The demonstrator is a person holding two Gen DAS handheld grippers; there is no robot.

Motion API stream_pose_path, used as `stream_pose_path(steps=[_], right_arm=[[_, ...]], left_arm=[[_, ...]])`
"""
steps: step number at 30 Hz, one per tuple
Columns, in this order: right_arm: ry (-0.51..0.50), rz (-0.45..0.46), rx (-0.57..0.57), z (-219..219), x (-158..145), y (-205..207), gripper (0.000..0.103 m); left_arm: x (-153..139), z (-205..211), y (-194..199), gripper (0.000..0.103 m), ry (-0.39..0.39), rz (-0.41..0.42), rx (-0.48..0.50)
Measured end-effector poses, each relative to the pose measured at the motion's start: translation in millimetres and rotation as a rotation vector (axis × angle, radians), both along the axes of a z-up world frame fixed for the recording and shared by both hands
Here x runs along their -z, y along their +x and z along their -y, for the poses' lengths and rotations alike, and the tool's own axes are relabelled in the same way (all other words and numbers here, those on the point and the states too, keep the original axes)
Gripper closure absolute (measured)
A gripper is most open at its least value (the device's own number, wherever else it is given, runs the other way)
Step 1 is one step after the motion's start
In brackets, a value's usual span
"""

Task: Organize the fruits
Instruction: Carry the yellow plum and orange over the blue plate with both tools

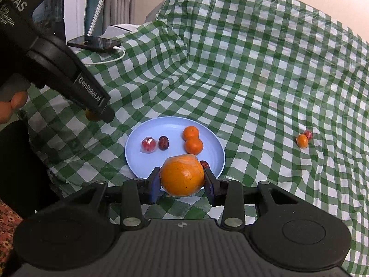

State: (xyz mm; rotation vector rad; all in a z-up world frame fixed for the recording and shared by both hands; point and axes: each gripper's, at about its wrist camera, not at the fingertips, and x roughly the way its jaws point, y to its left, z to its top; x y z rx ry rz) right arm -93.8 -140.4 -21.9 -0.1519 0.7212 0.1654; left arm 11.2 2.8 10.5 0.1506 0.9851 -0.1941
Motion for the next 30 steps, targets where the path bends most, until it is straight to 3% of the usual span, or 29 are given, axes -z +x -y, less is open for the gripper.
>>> stream_pose_path(steps=[11,30], right_arm=[[0.012,-0.038,0.005,2,13,30,0.062],[0.037,-0.151,0.012,1,57,94,0.062]], left_arm=[[15,12,36,0.073,0.017,-0.013,0.013],[72,31,91,0.073,0.060,-0.100,0.063]])
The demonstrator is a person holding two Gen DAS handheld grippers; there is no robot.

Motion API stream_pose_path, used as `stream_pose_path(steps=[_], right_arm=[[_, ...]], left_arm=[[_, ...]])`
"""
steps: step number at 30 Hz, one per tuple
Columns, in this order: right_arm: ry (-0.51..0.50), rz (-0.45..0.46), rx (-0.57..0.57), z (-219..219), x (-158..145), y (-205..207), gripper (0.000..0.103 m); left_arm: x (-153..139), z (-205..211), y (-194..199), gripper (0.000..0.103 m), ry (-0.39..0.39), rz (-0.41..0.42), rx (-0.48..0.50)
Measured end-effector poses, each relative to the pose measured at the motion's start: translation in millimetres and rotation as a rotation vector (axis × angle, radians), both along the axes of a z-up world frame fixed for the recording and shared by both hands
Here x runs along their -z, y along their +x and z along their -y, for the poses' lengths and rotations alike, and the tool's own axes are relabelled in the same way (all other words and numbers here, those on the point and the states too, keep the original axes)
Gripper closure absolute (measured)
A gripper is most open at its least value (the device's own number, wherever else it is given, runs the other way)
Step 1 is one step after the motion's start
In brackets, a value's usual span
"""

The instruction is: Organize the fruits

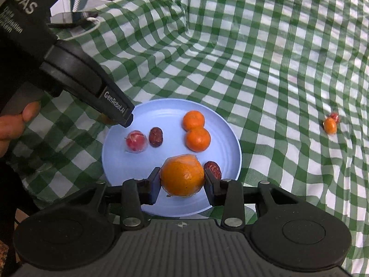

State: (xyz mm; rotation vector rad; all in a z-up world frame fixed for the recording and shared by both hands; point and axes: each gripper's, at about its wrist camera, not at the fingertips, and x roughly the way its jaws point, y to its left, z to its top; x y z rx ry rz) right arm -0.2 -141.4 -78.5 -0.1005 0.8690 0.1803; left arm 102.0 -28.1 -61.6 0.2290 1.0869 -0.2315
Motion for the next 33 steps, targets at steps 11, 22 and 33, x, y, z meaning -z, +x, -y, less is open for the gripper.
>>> stream_pose_path(steps=[11,22,33], right_arm=[[-0.023,0.030,0.024,3,0,13,0.009],[-0.073,0.010,0.033,2,-15,-43,0.001],[-0.102,0.141,0.031,-8,-46,-78,0.001]], left_arm=[[-5,9,2,0.000,-0.009,0.117,0.021],[-21,-14,-58,0.000,0.012,0.069,-0.005],[-52,-27,-98,0.000,0.001,0.144,-0.057]])
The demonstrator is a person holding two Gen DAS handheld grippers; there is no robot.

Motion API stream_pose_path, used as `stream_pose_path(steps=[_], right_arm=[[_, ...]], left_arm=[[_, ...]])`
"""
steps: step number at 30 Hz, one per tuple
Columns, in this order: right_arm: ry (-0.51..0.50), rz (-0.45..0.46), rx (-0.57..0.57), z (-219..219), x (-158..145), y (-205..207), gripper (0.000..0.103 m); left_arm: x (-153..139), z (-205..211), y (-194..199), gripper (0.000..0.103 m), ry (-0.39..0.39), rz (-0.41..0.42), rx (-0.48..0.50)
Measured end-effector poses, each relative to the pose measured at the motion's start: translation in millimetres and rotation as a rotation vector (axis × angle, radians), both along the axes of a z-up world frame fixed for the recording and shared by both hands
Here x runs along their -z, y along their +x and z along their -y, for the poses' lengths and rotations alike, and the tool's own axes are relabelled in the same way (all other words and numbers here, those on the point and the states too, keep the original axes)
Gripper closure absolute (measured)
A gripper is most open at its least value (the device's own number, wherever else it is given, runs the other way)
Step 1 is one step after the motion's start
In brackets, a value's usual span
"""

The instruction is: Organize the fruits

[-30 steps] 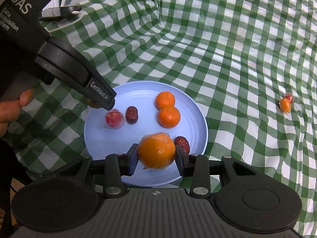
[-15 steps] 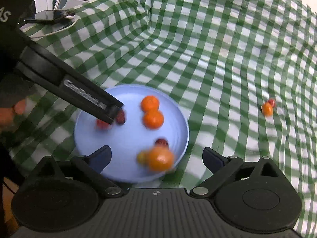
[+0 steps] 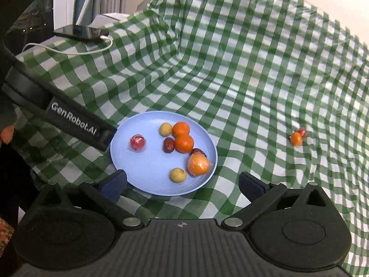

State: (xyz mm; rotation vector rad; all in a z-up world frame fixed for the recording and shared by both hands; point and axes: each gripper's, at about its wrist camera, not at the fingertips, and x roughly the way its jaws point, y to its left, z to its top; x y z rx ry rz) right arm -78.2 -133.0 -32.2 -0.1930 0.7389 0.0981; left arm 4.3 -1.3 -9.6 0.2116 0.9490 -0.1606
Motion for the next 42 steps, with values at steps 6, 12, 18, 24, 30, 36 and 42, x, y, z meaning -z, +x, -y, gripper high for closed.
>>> stream_pose_path(steps=[6,12,18,24,30,36,42], right_arm=[[0.004,0.049,0.027,4,-12,-15,0.001],[-0.005,0.081,0.012,0,-19,-23,0.001],[-0.012,0.095,0.011,-3,-22,-27,0.001],[-0.015,0.096,0.013,-3,-22,-28,0.001],[-0.011,0.087,0.015,-2,-20,-26,0.001],[-0.004,0.073,0.017,-3,-17,-23,0.001],[0.011,0.071,0.038,5,-14,-17,0.001]], left_arm=[[-11,6,-17,0.000,0.014,0.043,0.023],[-21,4,-27,0.000,0.018,0.086,0.022],[-25,2,-31,0.000,0.007,0.091,0.019],[-25,2,-32,0.000,0.009,0.096,0.026],[-23,2,-30,0.000,0.011,0.089,0.022],[-19,1,-28,0.000,0.011,0.072,0.020],[-18,2,-23,0.000,0.019,0.060,0.011]])
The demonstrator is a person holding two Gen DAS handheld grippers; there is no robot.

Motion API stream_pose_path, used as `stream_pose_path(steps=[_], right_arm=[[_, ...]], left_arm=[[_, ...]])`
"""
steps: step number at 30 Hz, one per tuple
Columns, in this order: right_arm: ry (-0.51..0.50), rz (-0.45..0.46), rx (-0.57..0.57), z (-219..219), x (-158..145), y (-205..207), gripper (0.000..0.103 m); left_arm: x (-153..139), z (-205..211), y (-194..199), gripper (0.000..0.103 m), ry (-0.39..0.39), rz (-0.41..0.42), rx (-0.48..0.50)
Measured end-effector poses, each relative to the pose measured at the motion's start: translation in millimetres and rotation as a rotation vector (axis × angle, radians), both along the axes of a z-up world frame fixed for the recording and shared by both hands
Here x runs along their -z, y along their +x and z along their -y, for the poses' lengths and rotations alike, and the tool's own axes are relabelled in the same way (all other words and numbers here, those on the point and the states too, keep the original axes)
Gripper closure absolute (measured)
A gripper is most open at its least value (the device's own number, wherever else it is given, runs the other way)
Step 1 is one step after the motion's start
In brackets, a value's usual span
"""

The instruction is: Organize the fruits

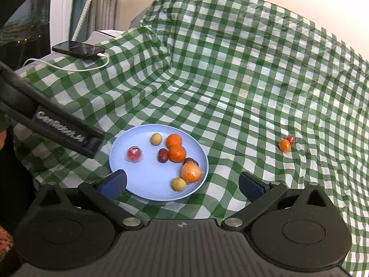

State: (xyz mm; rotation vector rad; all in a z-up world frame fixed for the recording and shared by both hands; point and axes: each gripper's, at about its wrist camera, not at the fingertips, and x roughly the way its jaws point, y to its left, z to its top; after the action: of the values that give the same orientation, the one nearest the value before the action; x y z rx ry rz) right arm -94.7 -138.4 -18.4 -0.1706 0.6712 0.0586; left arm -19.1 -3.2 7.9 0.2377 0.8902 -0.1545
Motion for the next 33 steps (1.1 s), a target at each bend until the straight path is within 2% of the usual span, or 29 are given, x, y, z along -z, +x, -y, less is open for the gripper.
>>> stream_pose_path(steps=[6,14,19,22,27,31,33], right_arm=[[0.014,0.018,0.101,34,7,12,0.001],[0.002,0.070,0.283,130,23,50,0.001],[-0.003,0.128,0.351,207,44,104,0.001],[0.036,0.158,0.323,253,60,144,0.001],[0.157,0.081,0.321,321,93,221,0.001],[0.194,0.030,0.315,349,117,268,0.002],[0.184,0.018,0.284,353,129,286,0.008]], left_arm=[[4,8,11,0.000,0.020,-0.025,-0.004],[8,40,43,0.000,0.027,-0.072,0.004],[14,67,69,0.000,0.017,-0.112,0.013],[20,85,89,0.000,0.016,-0.139,0.018],[37,116,123,0.000,0.039,-0.178,0.018],[50,137,147,0.000,0.055,-0.197,0.023],[57,146,156,0.000,0.060,-0.201,0.027]])
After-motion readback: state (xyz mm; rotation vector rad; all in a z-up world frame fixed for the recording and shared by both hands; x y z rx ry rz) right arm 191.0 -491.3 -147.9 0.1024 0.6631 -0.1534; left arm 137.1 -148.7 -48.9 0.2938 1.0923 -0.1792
